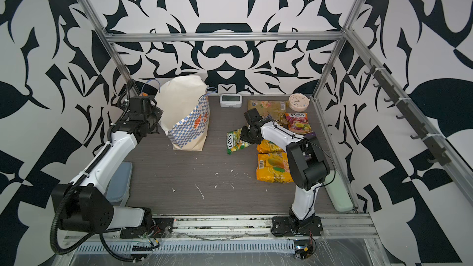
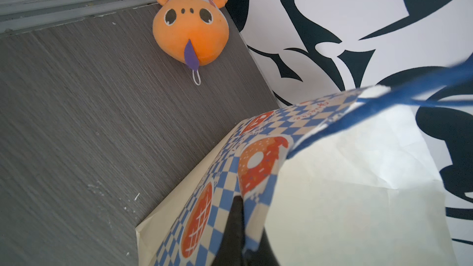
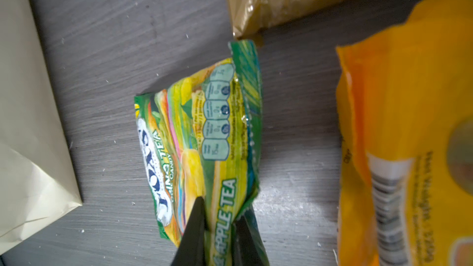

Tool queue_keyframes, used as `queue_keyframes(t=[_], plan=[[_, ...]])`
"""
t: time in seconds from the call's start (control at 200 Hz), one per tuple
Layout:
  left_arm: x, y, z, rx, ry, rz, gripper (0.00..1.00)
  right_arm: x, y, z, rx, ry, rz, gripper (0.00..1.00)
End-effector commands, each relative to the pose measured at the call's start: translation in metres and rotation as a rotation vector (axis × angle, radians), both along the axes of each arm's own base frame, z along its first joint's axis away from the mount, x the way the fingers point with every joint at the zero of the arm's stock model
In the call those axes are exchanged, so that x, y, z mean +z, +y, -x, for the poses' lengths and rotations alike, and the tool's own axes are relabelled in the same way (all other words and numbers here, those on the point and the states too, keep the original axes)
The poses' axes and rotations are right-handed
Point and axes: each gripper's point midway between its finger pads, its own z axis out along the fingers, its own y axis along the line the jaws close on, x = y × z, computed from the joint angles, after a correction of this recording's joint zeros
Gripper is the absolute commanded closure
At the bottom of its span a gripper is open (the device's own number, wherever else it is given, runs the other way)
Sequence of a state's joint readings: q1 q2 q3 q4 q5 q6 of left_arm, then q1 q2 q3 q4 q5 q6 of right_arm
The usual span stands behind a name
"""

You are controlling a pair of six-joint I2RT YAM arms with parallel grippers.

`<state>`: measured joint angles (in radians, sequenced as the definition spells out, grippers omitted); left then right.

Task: Take the snacks out of the paper bag
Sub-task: Place the snack at the center of the table.

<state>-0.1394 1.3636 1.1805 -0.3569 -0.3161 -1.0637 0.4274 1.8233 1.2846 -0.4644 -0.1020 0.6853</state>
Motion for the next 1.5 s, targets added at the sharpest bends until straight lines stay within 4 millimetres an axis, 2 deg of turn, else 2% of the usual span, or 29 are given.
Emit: queue_keyframes(t=[0.0, 0.105, 0.28, 0.355, 0.595, 0.63, 0.74, 0.82, 0.87, 0.975, 1.125, 1.14, 1.225, 1.295, 1.35, 1.495], plan=[[0.004, 0.000, 0.004, 0.047, -0.026, 0.061, 1.00, 0.022, 0.000, -0.014, -0.002, -0.068, 0.019, 0.91], [-0.005, -0.007, 0.003, 0.034, 0.005, 0.104, 1.00, 0.021, -0.003, -0.014, -0.011, -0.065, 0.037, 0.88], [-0.008, -0.025, -0.007, -0.033, 0.012, 0.136, 1.00, 0.020, -0.008, -0.015, -0.023, -0.067, 0.061, 0.74], [-0.009, -0.022, -0.003, -0.007, 0.021, 0.138, 1.00, 0.024, -0.007, -0.016, -0.017, -0.079, 0.062, 0.68], [0.001, -0.019, 0.006, 0.021, -0.030, 0.156, 1.00, 0.036, -0.005, -0.019, -0.002, -0.113, 0.057, 0.64], [0.003, -0.020, 0.007, 0.016, -0.036, 0.159, 0.94, 0.038, -0.004, -0.020, 0.002, -0.118, 0.057, 0.65], [0.012, -0.021, 0.008, -0.003, -0.054, 0.147, 0.65, 0.041, -0.003, -0.022, 0.012, -0.128, 0.057, 0.65], [0.018, -0.024, 0.007, -0.029, -0.062, 0.138, 0.57, 0.042, 0.000, -0.023, 0.017, -0.130, 0.048, 0.64], [0.021, -0.025, 0.007, -0.044, -0.058, 0.134, 0.49, 0.043, 0.001, -0.024, 0.018, -0.131, 0.042, 0.64], [0.023, -0.026, 0.011, -0.057, -0.051, 0.128, 0.40, 0.047, 0.002, -0.024, 0.018, -0.143, 0.035, 0.65], [0.019, -0.027, 0.016, -0.074, -0.046, 0.116, 0.38, 0.060, 0.001, -0.027, 0.014, -0.181, 0.032, 0.64], [0.031, -0.026, 0.021, -0.081, -0.076, 0.112, 0.37, 0.061, 0.000, -0.027, 0.013, -0.186, 0.032, 0.65], [0.042, -0.028, 0.024, -0.122, -0.101, 0.079, 0.32, 0.069, -0.001, -0.028, 0.014, -0.213, 0.034, 0.65], [0.057, -0.037, 0.021, -0.216, -0.132, 0.032, 0.31, 0.076, -0.001, -0.030, 0.022, -0.238, 0.034, 0.65], [0.069, -0.045, 0.021, -0.288, -0.152, -0.005, 0.27, 0.081, -0.001, -0.031, 0.025, -0.257, 0.034, 0.65], [0.116, -0.062, 0.025, -0.464, -0.291, -0.129, 0.23, 0.093, -0.003, -0.033, 0.028, -0.300, 0.037, 0.64]])
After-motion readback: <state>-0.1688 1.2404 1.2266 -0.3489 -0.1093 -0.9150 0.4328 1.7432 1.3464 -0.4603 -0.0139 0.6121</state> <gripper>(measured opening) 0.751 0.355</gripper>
